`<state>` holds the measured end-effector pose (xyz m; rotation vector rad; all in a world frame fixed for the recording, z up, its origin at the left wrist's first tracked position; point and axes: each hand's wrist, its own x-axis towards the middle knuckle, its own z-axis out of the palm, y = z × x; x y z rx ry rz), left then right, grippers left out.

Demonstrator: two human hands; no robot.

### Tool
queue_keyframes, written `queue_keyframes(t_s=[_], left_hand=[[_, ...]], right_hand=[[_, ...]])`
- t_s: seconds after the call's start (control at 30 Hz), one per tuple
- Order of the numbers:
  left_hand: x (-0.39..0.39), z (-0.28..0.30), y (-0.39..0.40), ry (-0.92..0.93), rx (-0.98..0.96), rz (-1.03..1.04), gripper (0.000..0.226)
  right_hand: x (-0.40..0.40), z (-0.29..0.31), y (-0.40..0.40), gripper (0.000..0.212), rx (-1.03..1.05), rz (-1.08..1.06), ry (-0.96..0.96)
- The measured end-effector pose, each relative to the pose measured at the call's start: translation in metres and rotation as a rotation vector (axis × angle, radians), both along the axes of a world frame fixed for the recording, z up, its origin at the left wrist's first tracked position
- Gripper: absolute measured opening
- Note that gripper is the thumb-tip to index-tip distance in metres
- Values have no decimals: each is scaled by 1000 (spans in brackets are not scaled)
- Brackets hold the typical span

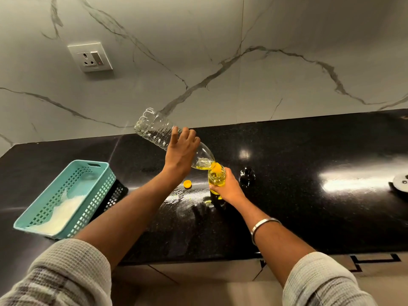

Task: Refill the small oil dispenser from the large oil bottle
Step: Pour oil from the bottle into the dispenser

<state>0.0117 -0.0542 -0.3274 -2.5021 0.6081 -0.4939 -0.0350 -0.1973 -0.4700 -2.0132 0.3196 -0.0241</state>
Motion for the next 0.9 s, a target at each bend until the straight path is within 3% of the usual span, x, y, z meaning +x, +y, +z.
queue_keyframes(t_s=[0.9], left_hand=[[0,-2,1,-9,-16,7,60]], right_hand=[[-1,2,0,67,7,-4,12]])
